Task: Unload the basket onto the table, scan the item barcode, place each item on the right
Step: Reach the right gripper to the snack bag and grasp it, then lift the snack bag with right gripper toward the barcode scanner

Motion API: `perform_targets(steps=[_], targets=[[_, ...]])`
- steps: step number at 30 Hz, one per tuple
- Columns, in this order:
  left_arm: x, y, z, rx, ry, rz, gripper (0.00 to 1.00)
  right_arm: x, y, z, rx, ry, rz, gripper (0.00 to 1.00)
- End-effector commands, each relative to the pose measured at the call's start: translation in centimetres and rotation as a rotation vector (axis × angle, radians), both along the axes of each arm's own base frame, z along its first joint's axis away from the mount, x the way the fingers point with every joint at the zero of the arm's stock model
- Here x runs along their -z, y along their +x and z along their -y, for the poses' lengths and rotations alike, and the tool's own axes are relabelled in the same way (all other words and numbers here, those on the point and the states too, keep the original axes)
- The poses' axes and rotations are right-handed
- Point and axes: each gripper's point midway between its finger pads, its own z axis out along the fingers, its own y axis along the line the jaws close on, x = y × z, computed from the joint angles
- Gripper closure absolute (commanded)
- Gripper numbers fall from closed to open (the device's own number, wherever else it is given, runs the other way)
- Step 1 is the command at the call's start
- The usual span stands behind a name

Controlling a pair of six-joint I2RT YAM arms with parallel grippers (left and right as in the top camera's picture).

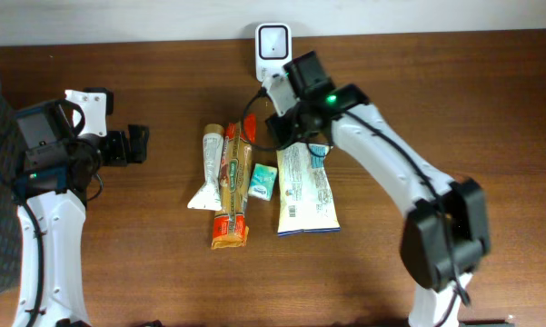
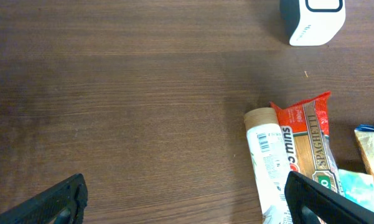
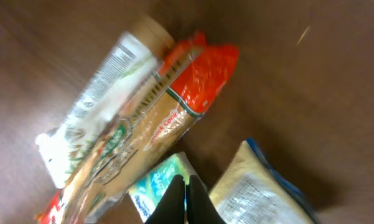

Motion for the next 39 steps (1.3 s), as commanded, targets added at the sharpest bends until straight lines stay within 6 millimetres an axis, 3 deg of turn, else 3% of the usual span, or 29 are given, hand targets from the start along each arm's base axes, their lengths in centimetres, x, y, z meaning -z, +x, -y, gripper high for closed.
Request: perform_targets(steps=[1, 5, 9, 13, 17, 20, 23, 25, 26, 27, 28, 30, 33, 36, 39], targets=[[-0.3, 0.1, 0.2, 0.019, 0.004, 0.010, 0.01, 3.2, 0.6, -1.0, 0.137, 0.005, -0.101, 0.96], [-0.3, 0.1, 0.2, 0.019, 0.004, 0.010, 0.01, 7.4, 0.1, -1.1, 0.147, -0.052, -0.169, 0.96], [-0.3, 0.1, 0.2, 0.019, 0.004, 0.010, 0.01, 8.5, 0.7, 1.4, 0.212, -0.179, -0.136, 0.96], [-0.3, 0.1, 0.2, 0.019, 0.004, 0.009, 0.01, 9.1, 1.4, 6.5, 0.340, -0.406, -0.081, 0.95], [-0.3, 0.1, 0.2, 0.019, 0.004, 0.010, 0.01, 9.4, 1.9, 11.0, 0.422, -0.443, -0.137, 0.95], [-0.3, 0.1, 0.2, 0.019, 0.004, 0.009, 0.01, 9.7, 1.8, 15.4, 0.496, -0.366, -0.269, 0.95], [-0.3, 0.1, 0.2, 0.019, 0.004, 0.010, 0.01, 8.9, 1.5, 16.3, 0.426, -0.177, -0.373, 0.93], [-0.3, 0.1, 0.2, 0.019, 0.004, 0.010, 0.01, 6.7, 1.1, 17.7, 0.356, -0.042, -0.403, 0.71], [-0.3, 0.1, 0.2, 0.020, 0.004, 0.010, 0.01, 5.3, 0.7, 19.0, 0.324, -0.005, -0.408, 0.56], [-0.3, 0.1, 0.2, 0.019, 0.004, 0.010, 0.01, 4.6, 0.1, 19.8, 0.290, 0.013, -0.416, 0.34], [-0.3, 0.1, 0.2, 0.019, 0.004, 0.010, 0.01, 4.1, -1.1, 20.9, 0.233, 0.044, -0.437, 0.06], [-0.3, 0.1, 0.2, 0.019, 0.004, 0.010, 0.01, 3.8, -2.5, 21.4, 0.150, 0.123, -0.449, 0.01], [-0.3, 0.1, 0.2, 0.019, 0.004, 0.010, 0.01, 5.7, -4.4, 20.6, 0.066, 0.173, -0.474, 0.01], [-0.3, 0.1, 0.2, 0.019, 0.004, 0.010, 0.01, 9.0, -7.5, 17.7, -0.014, 0.205, -0.528, 0.01], [-0.3, 0.1, 0.2, 0.019, 0.004, 0.010, 0.01, 10.0, -9.0, 15.2, -0.065, 0.238, -0.543, 0.01]])
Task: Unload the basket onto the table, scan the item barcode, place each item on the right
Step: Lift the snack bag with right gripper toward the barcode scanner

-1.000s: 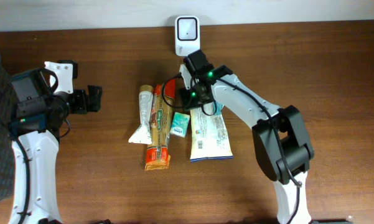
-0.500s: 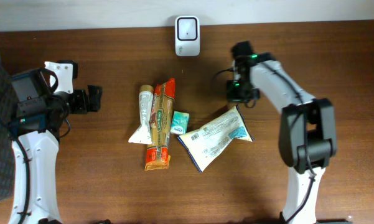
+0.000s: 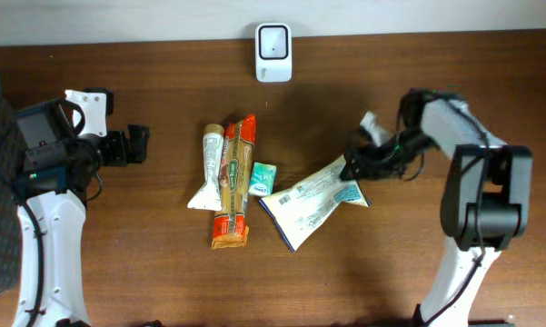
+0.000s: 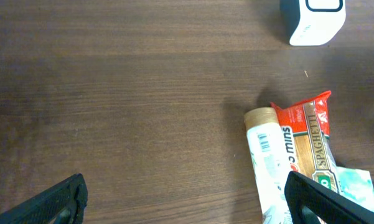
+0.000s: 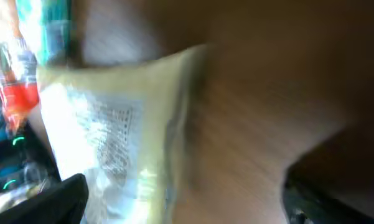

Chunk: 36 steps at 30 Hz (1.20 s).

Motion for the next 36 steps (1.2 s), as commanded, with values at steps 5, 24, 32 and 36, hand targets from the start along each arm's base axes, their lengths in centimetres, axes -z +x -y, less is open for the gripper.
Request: perform_targets(steps=[5, 24, 32, 36], targets=[[-0.3, 0.1, 0.2, 0.019, 0.004, 0.010, 0.01, 2.1, -2.7, -6.7, -0.148, -0.021, 0.002, 0.01], [-0.3, 0.1, 0.2, 0.019, 0.004, 0.010, 0.01, -3.8, 0.0, -6.9, -0.034, 0.013, 0.005, 0.96], [-0.3, 0.1, 0.2, 0.019, 0.004, 0.010, 0.01, -16.2, 2.6, -4.4, 0.105, 0.195, 0.274, 0.96], [-0.3, 0.1, 0.2, 0.019, 0.004, 0.010, 0.01, -19.5, 2.8, -2.7, 0.167, 0.237, 0.355, 0.96]])
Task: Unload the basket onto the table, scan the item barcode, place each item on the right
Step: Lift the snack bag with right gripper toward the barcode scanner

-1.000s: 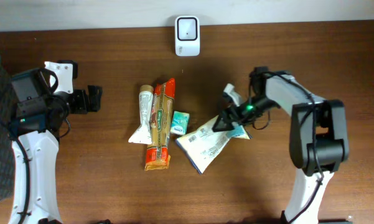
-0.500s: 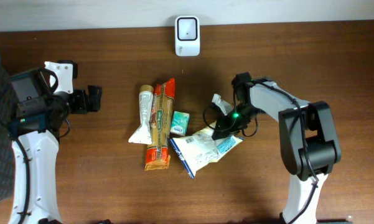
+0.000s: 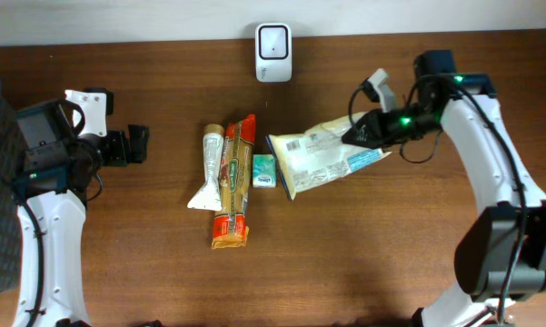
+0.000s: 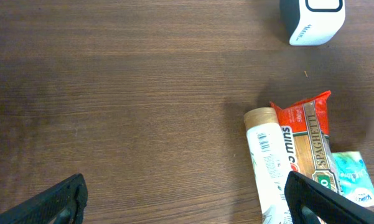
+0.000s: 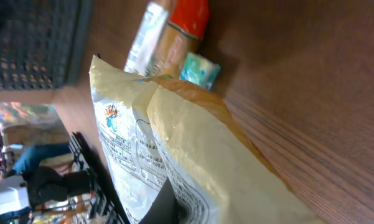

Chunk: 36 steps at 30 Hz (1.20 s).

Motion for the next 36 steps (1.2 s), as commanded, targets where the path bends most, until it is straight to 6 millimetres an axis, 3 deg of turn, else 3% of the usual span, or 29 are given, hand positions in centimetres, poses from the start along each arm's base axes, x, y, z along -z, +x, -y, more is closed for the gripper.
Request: perform_targets(steps=[1, 7, 22, 24, 26, 32, 36], targets=[[-0.3, 0.1, 0.2, 0.019, 0.004, 0.010, 0.01, -4.3, 0.3, 0.7, 0.048, 0.082, 0.087, 0.96], [-0.3, 0.1, 0.2, 0.019, 0.004, 0.010, 0.01, -6.3, 0.1, 1.0, 0.070, 0.083, 0.133, 0.96], [-0.3, 0.1, 0.2, 0.019, 0.004, 0.010, 0.01, -6.3, 0.5, 0.6, 0.058, 0.048, 0.168, 0.96], [-0.3, 0.1, 0.2, 0.019, 0.004, 0.010, 0.01, -6.0, 1.5, 0.8, 0.119, -0.103, 0.166, 0.96], [-0.3, 0.1, 0.2, 0.019, 0.004, 0.010, 0.01, -7.1, 3.0, 1.0, 0.199, -0.279, 0.221, 0.96], [-0.3, 0.1, 0.2, 0.019, 0.004, 0.010, 0.01, -14.7, 8.8, 1.7, 0.505, -0.783, 0.673, 0.96], [-0.3, 0.1, 0.2, 0.019, 0.004, 0.010, 0.01, -17.5, 12.4, -0.7, 0.602, -1.101, 0.958, 0.96]])
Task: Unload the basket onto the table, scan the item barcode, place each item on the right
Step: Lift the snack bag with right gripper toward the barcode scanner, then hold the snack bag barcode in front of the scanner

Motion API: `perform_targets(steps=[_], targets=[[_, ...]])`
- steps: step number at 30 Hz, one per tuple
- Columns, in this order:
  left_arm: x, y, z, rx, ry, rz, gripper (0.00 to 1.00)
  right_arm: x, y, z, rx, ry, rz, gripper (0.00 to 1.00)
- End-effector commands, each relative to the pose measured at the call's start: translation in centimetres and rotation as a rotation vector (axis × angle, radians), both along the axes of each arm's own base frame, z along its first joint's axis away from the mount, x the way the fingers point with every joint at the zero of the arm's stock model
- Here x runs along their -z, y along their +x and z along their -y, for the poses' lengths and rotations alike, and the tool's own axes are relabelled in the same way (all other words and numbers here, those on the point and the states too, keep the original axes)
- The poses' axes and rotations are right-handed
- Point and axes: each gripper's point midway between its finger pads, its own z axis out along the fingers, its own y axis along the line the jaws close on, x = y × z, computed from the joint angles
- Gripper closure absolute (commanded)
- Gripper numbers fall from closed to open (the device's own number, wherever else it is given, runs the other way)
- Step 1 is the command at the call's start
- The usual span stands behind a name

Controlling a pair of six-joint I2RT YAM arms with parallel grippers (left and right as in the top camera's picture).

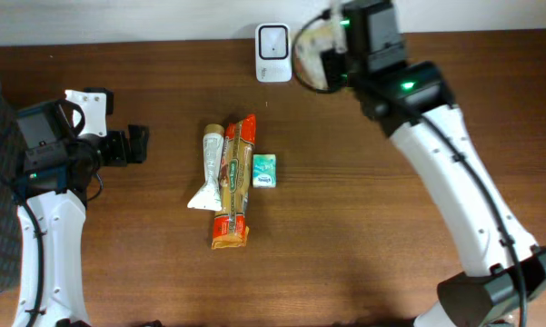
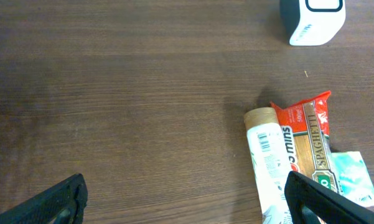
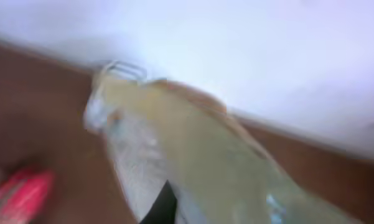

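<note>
A pale yellow bag with a white printed label [image 1: 311, 41] is held in the air at the table's far edge, just right of the white scanner [image 1: 273, 41]. My right gripper [image 1: 332, 50] is shut on it. In the right wrist view the bag [image 3: 193, 143] is blurred and fills the frame, with one dark fingertip [image 3: 163, 204] showing against it. My left gripper [image 1: 132, 145] stands open at the left, well away from the items; its fingers [image 2: 56, 202] show at the bottom corners over bare wood.
A white tube [image 1: 209, 168], an orange spaghetti pack [image 1: 234, 182] and a small teal packet [image 1: 264, 171] lie side by side mid-table. The scanner [image 2: 312, 22] shows top right in the left wrist view. A dark mesh basket stands at the left edge.
My right gripper has gone from mid-right of the table to the far edge beside the scanner, still holding the bag. The left arm has not moved.
My right gripper was first at the top end of the bag as it lay beside the other items. Then the bag lay skewed toward the right with the gripper at its end. Then it was lifted over the table, and now it is held beside the scanner.
</note>
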Motion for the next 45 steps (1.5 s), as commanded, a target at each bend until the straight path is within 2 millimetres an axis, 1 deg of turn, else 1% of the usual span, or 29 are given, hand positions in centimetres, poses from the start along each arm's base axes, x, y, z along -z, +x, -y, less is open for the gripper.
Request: perform_targets(steps=[1, 3, 5, 7, 8, 10, 11, 12, 13, 16, 19, 23, 36, 38, 39, 40, 42, 43, 44, 45], targets=[[-0.3, 0.0, 0.2, 0.019, 0.003, 0.009, 0.01, -2.2, 2.8, 1.1, 0.196, -0.344, 0.181, 0.96], [-0.3, 0.0, 0.2, 0.020, 0.003, 0.009, 0.01, -0.9, 5.9, -1.1, 0.114, -0.480, 0.222, 0.96], [-0.3, 0.0, 0.2, 0.020, 0.003, 0.009, 0.01, 0.1, 7.9, -2.2, 0.075, -0.581, 0.254, 0.96], [-0.3, 0.0, 0.2, 0.019, 0.003, 0.009, 0.01, 1.6, 10.6, -3.7, 0.045, -0.711, 0.319, 0.96], [-0.3, 0.0, 0.2, 0.020, 0.003, 0.009, 0.01, 1.9, 11.5, -4.2, 0.043, -0.752, 0.354, 0.96], [-0.3, 0.0, 0.2, 0.020, 0.003, 0.009, 0.01, 3.2, 13.1, -5.4, 0.025, -0.831, 0.416, 0.96], [-0.3, 0.0, 0.2, 0.020, 0.003, 0.009, 0.01, 4.0, 13.6, -6.0, -0.001, -0.867, 0.427, 0.96], [-0.3, 0.0, 0.2, 0.020, 0.003, 0.009, 0.01, 5.8, 14.4, -7.1, -0.071, -0.946, 0.428, 0.96], [-0.3, 0.0, 0.2, 0.020, 0.003, 0.009, 0.01, 6.9, 14.8, -7.7, -0.105, -0.980, 0.427, 0.96], [-0.3, 0.0, 0.2, 0.020, 0.003, 0.009, 0.01, 9.1, 15.3, -8.3, -0.140, -1.012, 0.417, 0.96], [-0.3, 0.0, 0.2, 0.020, 0.003, 0.009, 0.01, 9.3, 15.4, -8.5, -0.154, -1.013, 0.419, 0.96], [-0.3, 0.0, 0.2, 0.020, 0.003, 0.009, 0.01, 10.3, 15.5, -9.2, -0.213, -1.020, 0.406, 0.96], [-0.3, 0.0, 0.2, 0.020, 0.003, 0.009, 0.01, 10.4, 15.5, -9.4, -0.222, -1.011, 0.411, 0.96], [-0.3, 0.0, 0.2, 0.020, 0.003, 0.009, 0.01, 10.2, 15.3, -9.6, -0.212, -1.010, 0.412, 0.96], [-0.3, 0.0, 0.2, 0.020, 0.003, 0.009, 0.01, 9.3, 15.1, -9.3, -0.185, -0.992, 0.418, 0.96], [-0.3, 0.0, 0.2, 0.020, 0.003, 0.009, 0.01, 7.7, 14.6, -9.1, -0.147, -0.943, 0.435, 0.96], [-0.3, 0.0, 0.2, 0.020, 0.003, 0.009, 0.01, 4.9, 13.8, -8.3, -0.114, -0.919, 0.440, 0.96], [-0.3, 0.0, 0.2, 0.020, 0.003, 0.009, 0.01, 3.2, 12.9, -7.7, -0.102, -0.915, 0.424, 0.96], [-0.3, 0.0, 0.2, 0.020, 0.003, 0.009, 0.01, 1.8, 11.8, -7.0, -0.084, -0.875, 0.395, 0.96], [-0.3, 0.0, 0.2, 0.020, 0.003, 0.009, 0.01, 1.3, 10.9, -6.5, -0.090, -0.833, 0.356, 0.96]])
